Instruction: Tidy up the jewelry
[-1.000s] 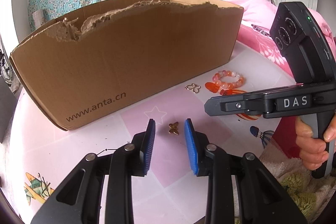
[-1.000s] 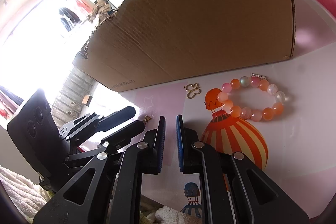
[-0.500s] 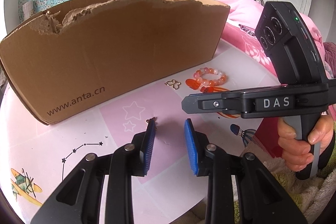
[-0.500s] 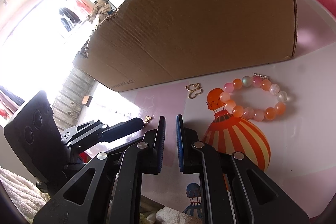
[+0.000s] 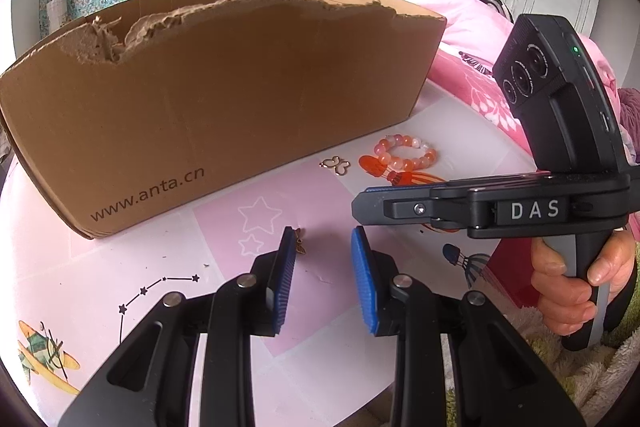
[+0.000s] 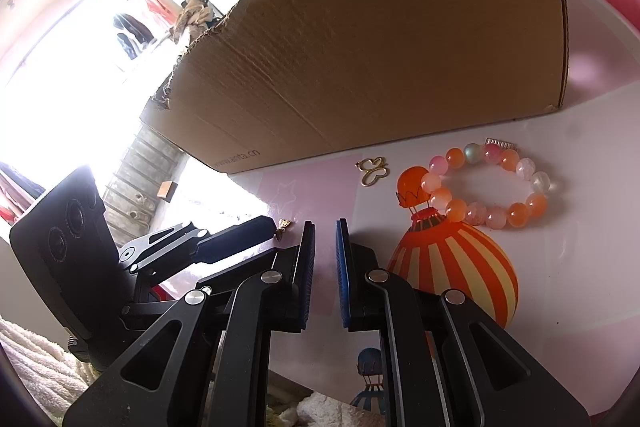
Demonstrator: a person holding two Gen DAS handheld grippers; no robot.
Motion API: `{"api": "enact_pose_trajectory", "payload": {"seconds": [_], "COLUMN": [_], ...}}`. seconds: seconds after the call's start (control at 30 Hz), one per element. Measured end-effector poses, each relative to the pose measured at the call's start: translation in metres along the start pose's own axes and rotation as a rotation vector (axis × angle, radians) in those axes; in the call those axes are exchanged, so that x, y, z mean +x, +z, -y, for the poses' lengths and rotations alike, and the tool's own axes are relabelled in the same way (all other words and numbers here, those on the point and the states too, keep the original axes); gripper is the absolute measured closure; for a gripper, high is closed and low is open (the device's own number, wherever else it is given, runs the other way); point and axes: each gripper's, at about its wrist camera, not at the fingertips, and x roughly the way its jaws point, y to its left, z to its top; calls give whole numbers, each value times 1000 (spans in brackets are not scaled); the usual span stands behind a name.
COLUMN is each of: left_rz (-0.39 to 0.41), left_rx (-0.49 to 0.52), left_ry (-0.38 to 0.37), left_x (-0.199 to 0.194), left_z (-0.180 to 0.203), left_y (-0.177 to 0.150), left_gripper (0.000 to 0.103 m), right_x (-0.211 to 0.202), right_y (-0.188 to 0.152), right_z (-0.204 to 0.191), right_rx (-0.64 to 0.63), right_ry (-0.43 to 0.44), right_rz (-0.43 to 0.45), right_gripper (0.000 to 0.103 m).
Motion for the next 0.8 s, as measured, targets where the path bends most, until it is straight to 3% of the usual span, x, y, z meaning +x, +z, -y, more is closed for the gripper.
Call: {"api": "enact_pose_trajectory", "payload": {"seconds": [0.27,0.4,0.6,0.8], "left_rz": [0,18,4,-11], "left_rx": [-8,12,125,225], "left_ry": [-17,11,87,98], "left_x": [1,-2,1,8], "left_z": [0,1,1,4], "left_y": [1,2,2,3], "left_gripper": [75,75,75,75], "right_x": [-1,-1,-1,-1], "right_y": [-1,-1,0,1], "right_z": [1,2,2,3], "right_rx": [3,6,5,4], "right_ry": [2,4,2,5], "right_rz": [-1,0,-2,0], "right_gripper": [92,93,93,92]}}
